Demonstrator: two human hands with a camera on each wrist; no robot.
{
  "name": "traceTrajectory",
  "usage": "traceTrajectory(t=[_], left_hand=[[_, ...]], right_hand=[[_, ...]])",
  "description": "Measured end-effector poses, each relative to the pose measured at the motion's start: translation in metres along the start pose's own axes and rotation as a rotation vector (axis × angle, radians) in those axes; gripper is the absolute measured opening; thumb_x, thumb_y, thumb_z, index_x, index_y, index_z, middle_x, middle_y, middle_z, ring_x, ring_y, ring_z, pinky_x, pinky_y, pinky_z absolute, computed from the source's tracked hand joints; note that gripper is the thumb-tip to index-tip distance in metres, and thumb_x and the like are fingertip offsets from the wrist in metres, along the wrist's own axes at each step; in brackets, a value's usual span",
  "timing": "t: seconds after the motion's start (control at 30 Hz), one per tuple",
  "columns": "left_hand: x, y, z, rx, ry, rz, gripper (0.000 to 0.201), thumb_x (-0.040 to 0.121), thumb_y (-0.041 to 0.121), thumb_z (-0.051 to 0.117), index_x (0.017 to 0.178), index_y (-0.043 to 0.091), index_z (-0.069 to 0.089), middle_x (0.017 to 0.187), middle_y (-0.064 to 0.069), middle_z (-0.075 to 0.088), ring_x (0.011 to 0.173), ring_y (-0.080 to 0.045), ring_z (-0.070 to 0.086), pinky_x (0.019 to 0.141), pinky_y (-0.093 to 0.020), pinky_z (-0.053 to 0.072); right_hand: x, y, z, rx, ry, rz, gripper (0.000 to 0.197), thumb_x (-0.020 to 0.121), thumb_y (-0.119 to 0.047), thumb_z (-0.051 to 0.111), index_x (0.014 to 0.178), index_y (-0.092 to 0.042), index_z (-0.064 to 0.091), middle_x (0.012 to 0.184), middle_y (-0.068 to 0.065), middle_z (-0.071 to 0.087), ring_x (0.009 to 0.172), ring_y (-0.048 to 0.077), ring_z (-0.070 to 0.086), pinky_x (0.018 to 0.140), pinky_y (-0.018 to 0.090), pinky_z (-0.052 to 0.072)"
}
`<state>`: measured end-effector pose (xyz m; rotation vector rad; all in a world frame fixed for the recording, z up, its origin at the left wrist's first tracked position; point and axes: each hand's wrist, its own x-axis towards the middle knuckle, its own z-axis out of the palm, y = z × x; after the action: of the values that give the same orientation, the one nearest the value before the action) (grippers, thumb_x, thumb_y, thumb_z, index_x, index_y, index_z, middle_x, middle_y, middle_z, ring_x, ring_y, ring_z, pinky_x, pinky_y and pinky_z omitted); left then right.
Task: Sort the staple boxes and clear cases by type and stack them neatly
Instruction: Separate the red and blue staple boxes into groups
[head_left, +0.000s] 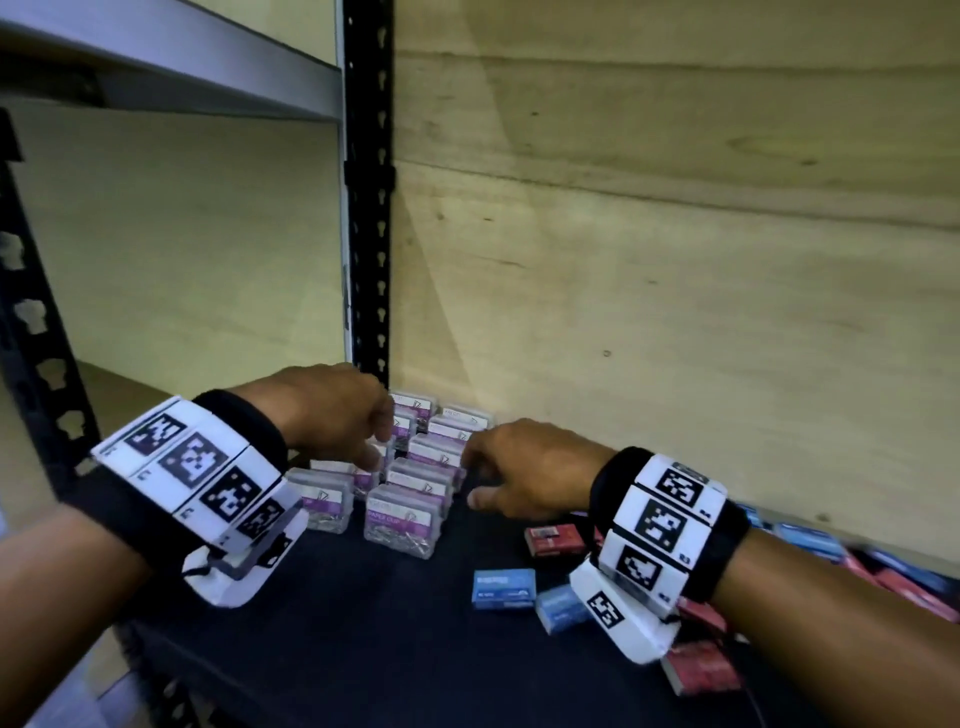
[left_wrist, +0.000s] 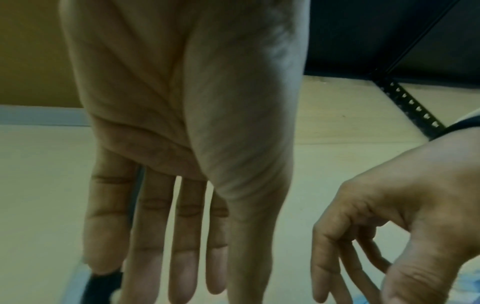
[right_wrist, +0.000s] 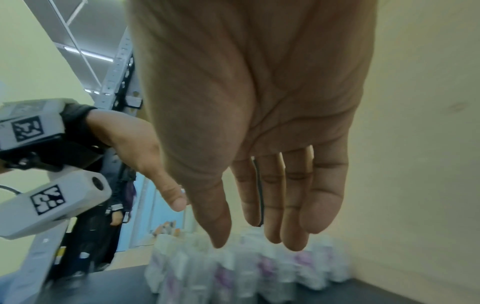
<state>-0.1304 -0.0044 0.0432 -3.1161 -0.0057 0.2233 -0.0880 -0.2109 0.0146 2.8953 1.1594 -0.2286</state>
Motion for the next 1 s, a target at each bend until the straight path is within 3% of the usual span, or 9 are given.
traceTrajectory(t=[0.13,0.3,0.5,0.67,0.77,1.0], left_hand=[[0.012,0.044,-0.003,-0.048,0.006,0.153,0.026,0.083,0.047,0.072,0.104,0.034,0.065,0.100,0.014,0.065,0.090,-0.008,0.061,0.081,-0.028,0.051],[0.035,0.101,0.000,-0.076,-0.060,0.278,0.027,0.084,0.048,0.070,0.103,0.029,0.067,0.090,0.016,0.064,0.086,-0.007,0.060,0.076,-0.024,0.046],[0.063,0.151,0.017,-0.019,-0.154,0.328,0.032,0.086,0.047,0.068,0.110,0.027,0.066,0.111,0.008,0.065,0.101,-0.015,0.061,0.092,-0.033,0.050],[0.075,0.182,0.022,0.030,-0.163,0.390,0.037,0.088,0.049,0.065,0.116,0.026,0.062,0.118,0.006,0.063,0.103,-0.017,0.059,0.085,-0.029,0.047],[0.081,0.205,0.024,0.025,-0.160,0.443,0.039,0.089,0.047,0.065,0.121,0.026,0.061,0.121,0.005,0.063,0.106,-0.018,0.059,0.088,-0.030,0.047],[0.094,0.246,0.028,0.073,-0.100,0.491,0.041,0.090,0.050,0.062,0.124,0.028,0.058,0.128,0.003,0.057,0.110,-0.020,0.057,0.087,-0.033,0.048]], right_hand=[[-0.032,0.044,-0.004,-0.025,-0.029,0.133,0.045,0.093,-0.046,0.061,0.133,-0.024,0.053,0.124,-0.001,0.061,0.107,0.023,0.059,0.090,0.036,0.050],[-0.078,0.104,-0.008,-0.034,-0.079,0.287,0.047,0.096,-0.046,0.056,0.136,-0.024,0.050,0.132,-0.001,0.057,0.114,0.021,0.056,0.094,0.034,0.046],[-0.124,0.163,0.004,-0.034,-0.134,0.461,0.047,0.094,-0.047,0.058,0.135,-0.024,0.053,0.138,0.000,0.053,0.121,0.021,0.053,0.097,0.031,0.042],[-0.145,0.195,0.013,-0.007,-0.171,0.543,0.047,0.094,-0.046,0.059,0.135,-0.026,0.052,0.139,-0.001,0.051,0.122,0.020,0.052,0.098,0.031,0.042],[-0.150,0.206,0.018,0.008,-0.194,0.553,0.046,0.095,-0.045,0.058,0.136,-0.026,0.051,0.143,-0.001,0.049,0.125,0.020,0.050,0.102,0.033,0.041],[-0.153,0.223,0.032,0.052,-0.194,0.540,0.046,0.094,-0.044,0.060,0.135,-0.028,0.050,0.141,-0.003,0.050,0.122,0.019,0.051,0.096,0.030,0.040]])
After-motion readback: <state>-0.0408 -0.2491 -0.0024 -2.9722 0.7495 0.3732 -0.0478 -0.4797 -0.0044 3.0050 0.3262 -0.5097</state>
